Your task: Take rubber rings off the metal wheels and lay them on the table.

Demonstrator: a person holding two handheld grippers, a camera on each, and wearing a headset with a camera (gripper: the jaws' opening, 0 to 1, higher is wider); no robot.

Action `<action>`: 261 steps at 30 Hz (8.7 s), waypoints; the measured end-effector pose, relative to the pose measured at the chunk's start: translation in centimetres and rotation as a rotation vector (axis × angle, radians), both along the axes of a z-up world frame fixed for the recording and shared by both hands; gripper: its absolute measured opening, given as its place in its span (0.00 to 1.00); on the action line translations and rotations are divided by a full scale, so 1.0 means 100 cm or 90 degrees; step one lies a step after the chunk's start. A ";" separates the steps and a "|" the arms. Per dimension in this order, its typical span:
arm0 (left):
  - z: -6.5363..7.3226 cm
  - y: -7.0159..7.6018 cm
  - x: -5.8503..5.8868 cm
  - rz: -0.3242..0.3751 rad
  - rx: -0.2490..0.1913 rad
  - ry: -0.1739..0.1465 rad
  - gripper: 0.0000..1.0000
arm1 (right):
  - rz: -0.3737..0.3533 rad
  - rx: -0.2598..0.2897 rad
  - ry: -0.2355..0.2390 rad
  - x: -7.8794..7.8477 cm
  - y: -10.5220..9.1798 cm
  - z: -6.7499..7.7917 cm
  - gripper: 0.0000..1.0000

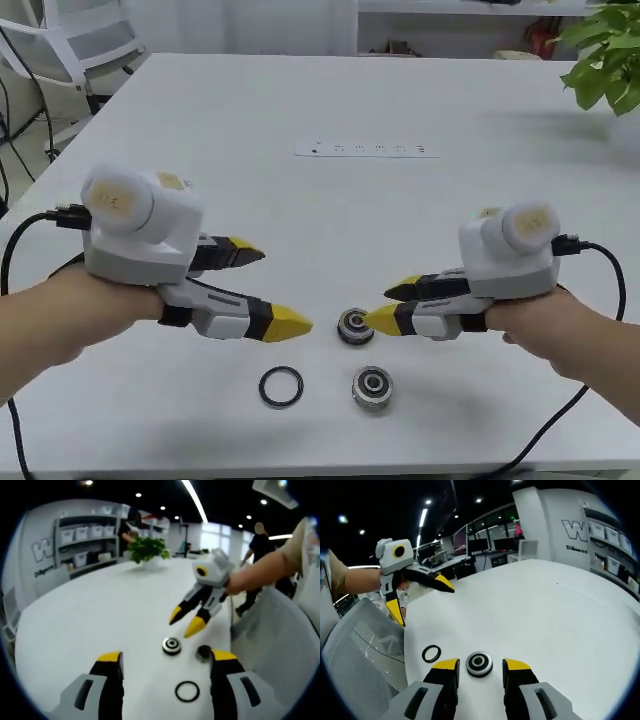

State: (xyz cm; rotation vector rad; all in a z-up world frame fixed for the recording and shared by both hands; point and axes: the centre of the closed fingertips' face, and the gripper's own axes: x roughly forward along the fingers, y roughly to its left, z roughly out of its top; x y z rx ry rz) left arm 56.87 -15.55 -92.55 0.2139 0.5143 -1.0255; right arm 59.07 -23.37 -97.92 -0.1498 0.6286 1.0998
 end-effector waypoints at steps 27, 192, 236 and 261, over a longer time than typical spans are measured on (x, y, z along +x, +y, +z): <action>-0.041 -0.036 0.016 -0.028 0.012 0.048 0.54 | 0.054 -0.053 -0.014 -0.005 0.004 -0.031 0.25; -0.074 -0.072 0.018 -0.049 0.103 0.010 0.23 | -0.112 0.163 0.185 -0.006 0.006 -0.015 0.00; -0.006 -0.024 -0.017 -0.038 -0.010 0.006 0.54 | -0.051 0.156 0.109 -0.016 0.022 0.022 0.00; 0.003 0.018 -0.048 -0.003 -0.025 0.013 0.65 | 0.018 0.138 0.101 -0.038 0.047 0.030 0.00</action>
